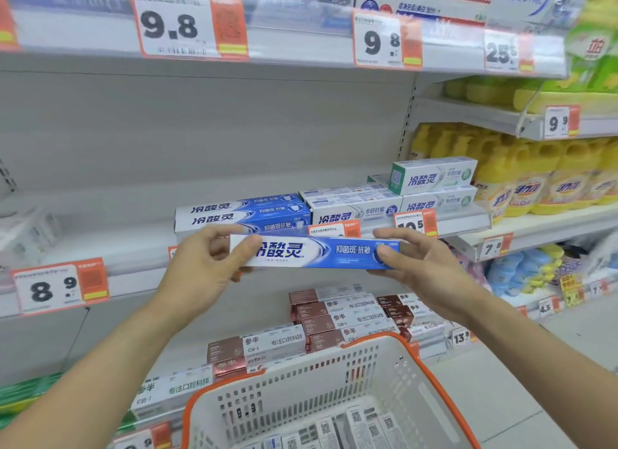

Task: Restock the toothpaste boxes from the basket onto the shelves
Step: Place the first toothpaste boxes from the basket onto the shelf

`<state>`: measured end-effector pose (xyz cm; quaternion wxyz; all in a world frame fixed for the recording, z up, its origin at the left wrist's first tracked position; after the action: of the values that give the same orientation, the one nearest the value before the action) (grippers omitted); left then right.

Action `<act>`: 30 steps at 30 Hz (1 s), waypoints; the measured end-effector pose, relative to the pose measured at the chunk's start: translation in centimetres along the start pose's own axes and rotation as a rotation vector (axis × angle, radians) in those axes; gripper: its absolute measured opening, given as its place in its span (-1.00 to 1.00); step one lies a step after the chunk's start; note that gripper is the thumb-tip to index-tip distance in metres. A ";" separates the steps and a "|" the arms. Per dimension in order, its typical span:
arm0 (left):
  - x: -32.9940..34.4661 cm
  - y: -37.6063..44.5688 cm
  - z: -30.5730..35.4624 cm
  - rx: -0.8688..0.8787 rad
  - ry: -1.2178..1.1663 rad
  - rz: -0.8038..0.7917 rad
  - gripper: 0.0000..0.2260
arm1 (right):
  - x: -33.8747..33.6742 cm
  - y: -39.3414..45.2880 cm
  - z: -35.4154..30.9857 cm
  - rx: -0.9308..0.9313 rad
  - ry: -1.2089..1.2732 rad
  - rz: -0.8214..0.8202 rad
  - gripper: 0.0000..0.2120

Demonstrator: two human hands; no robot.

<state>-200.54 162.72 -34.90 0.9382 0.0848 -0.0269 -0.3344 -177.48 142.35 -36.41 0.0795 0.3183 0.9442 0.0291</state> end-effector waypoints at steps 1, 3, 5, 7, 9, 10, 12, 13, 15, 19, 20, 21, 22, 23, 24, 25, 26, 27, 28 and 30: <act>-0.7 0.0 0.7 0.086 0.021 0.042 -0.57 | 0.6 0.3 -1.0 -0.066 -0.097 0.004 -0.61; -2.4 0.3 1.8 0.215 0.064 0.134 -0.54 | 2.1 1.8 -3.4 -0.190 -0.285 0.033 -0.64; -4.1 0.8 2.2 0.285 0.154 0.253 -0.58 | 4.0 4.1 -5.6 -0.295 -0.403 0.036 -0.69; -5.6 1.6 1.9 0.297 0.192 0.345 -0.64 | 6.1 6.6 -7.4 -0.353 -0.475 0.023 -0.76; -6.9 2.9 1.4 0.260 0.097 0.402 -0.63 | 8.1 9.4 -8.2 -0.335 -0.477 0.041 -0.82; -7.5 3.8 1.2 0.228 0.024 0.417 -0.59 | 8.9 10.8 -8.5 -0.310 -0.464 0.065 -0.84; -8.6 5.8 1.0 0.188 -0.055 0.409 -0.49 | 10.3 13.4 -8.5 -0.224 -0.412 0.098 -0.79; -9.1 6.7 0.8 0.189 -0.064 0.396 -0.47 | 10.7 14.5 -8.4 -0.170 -0.382 0.107 -0.74; -10.1 8.4 0.6 0.197 -0.053 0.398 -0.46 | 11.4 16.2 -8.3 -0.085 -0.344 0.128 -0.66; -11.4 11.1 -0.3 0.151 0.012 0.488 -0.59 | 12.8 18.7 -8.0 -0.048 -0.362 0.107 -0.71; -11.4 11.4 -0.5 0.150 0.020 0.509 -0.58 | 13.3 19.2 -7.7 -0.044 -0.372 0.087 -0.77; -11.5 11.7 -0.7 0.145 0.043 0.514 -0.53 | 13.6 19.6 -7.3 -0.038 -0.402 0.076 -0.80; -11.5 12.1 -1.0 0.136 0.080 0.500 -0.47 | 13.7 20.0 -7.0 -0.035 -0.453 0.079 -0.80; -11.4 12.4 -1.2 0.119 0.120 0.481 -0.45 | 13.8 20.3 -6.7 -0.042 -0.519 0.089 -0.76; -11.3 12.7 -1.2 0.098 0.152 0.463 -0.47 | 13.7 20.6 -6.5 -0.061 -0.585 0.101 -0.71; -11.2 13.1 -1.3 0.068 0.185 0.445 -0.51 | 13.7 20.8 -6.4 -0.090 -0.642 0.105 -0.67; -11.1 13.4 -1.4 0.036 0.225 0.432 -0.57 | 13.8 21.0 -6.3 -0.122 -0.692 0.102 -0.66; -11.0 13.8 -1.6 0.001 0.275 0.428 -0.63 | 13.8 21.3 -6.3 -0.150 -0.741 0.096 -0.67; -11.0 14.1 -1.9 -0.024 0.321 0.424 -0.67 | 13.8 21.5 -6.3 -0.165 -0.803 0.092 -0.68; -10.8 14.4 -2.8 -0.075 0.386 0.401 -0.66 | 13.6 21.8 -6.4 -0.155 -0.896 0.081 -0.69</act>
<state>-199.64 180.91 -35.01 0.9759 0.1051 0.1483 -0.1206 -176.25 167.88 -29.59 0.5024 0.3292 0.7986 -0.0381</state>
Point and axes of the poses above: each hand's wrist, its own y-axis towards the middle knuckle, its own x-axis out of the palm, z = x × y, the point moved 4 cm from there along y, towards the middle knuckle, and after that the axes turned 13 degrees about -y, right-handed, at the moved point
